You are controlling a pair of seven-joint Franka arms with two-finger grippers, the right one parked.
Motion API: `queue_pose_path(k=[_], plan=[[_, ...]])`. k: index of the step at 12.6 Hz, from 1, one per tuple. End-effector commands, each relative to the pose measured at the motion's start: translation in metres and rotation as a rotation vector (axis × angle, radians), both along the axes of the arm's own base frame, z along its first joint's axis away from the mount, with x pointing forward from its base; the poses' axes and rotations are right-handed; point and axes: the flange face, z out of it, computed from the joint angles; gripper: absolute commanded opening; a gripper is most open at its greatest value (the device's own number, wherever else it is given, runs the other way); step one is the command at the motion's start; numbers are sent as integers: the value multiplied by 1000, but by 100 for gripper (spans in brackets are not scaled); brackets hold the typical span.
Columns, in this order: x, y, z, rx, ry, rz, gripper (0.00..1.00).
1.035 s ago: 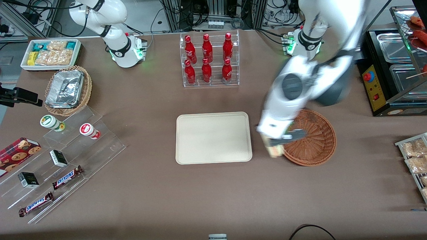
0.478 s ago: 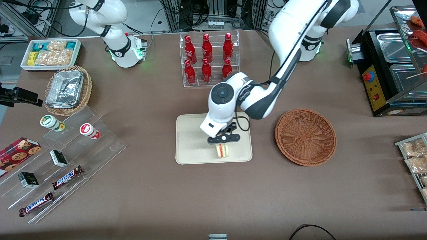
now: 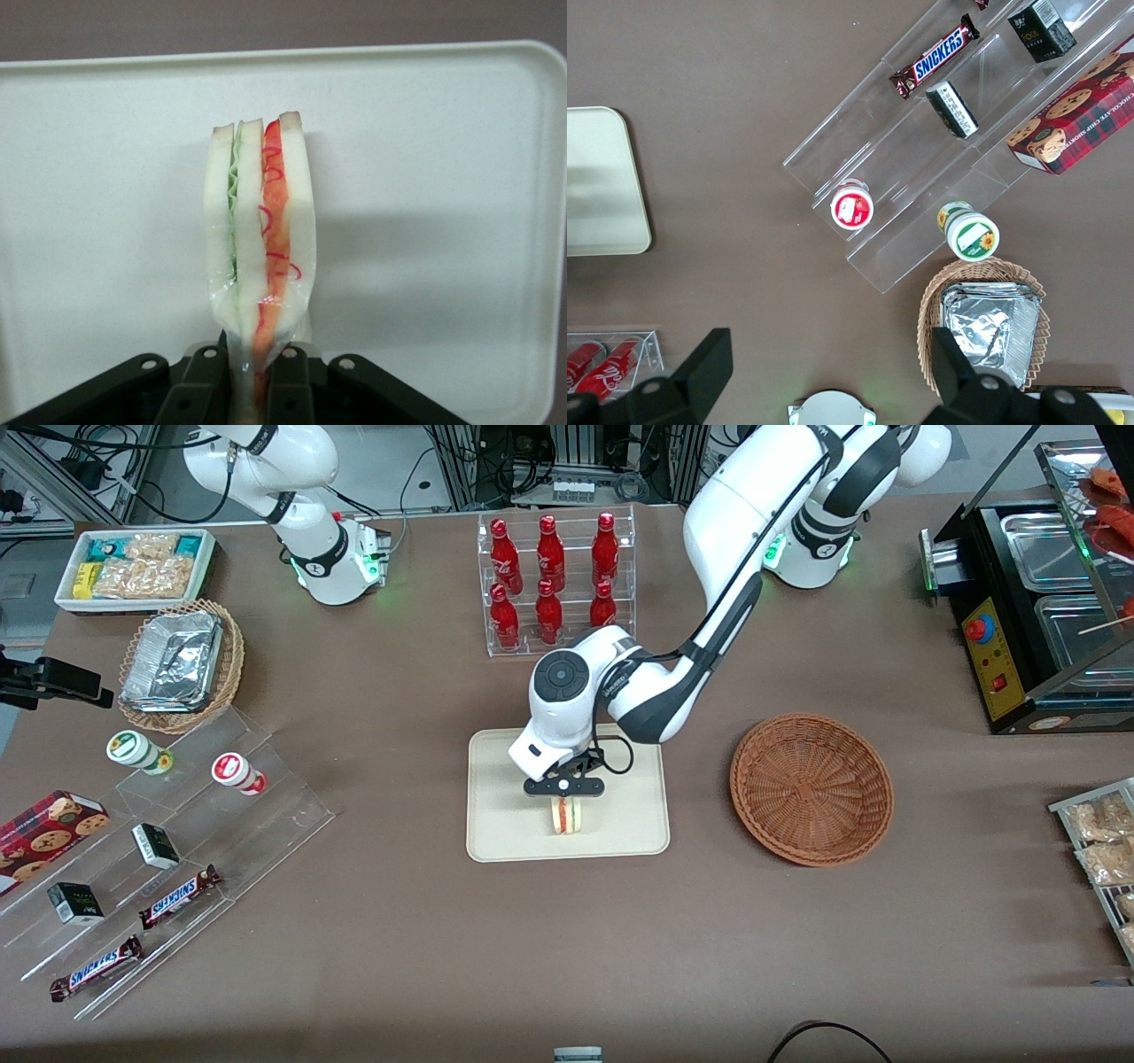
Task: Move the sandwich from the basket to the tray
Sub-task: 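Lower the sandwich onto the cream tray with the left gripper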
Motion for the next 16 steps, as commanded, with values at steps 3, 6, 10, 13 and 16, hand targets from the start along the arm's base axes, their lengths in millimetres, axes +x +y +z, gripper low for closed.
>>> queue_pose_path(k=[3,6,10,13,16], plan=[[2,-3,-14,26,-10,-26,0],[-8,-13,-9,22,-17,-34,100],[-2,-13,29,-9,-48,-9,100],[20,21,94,13,-56,66,100],[44,75,181,8,-93,168,100]])
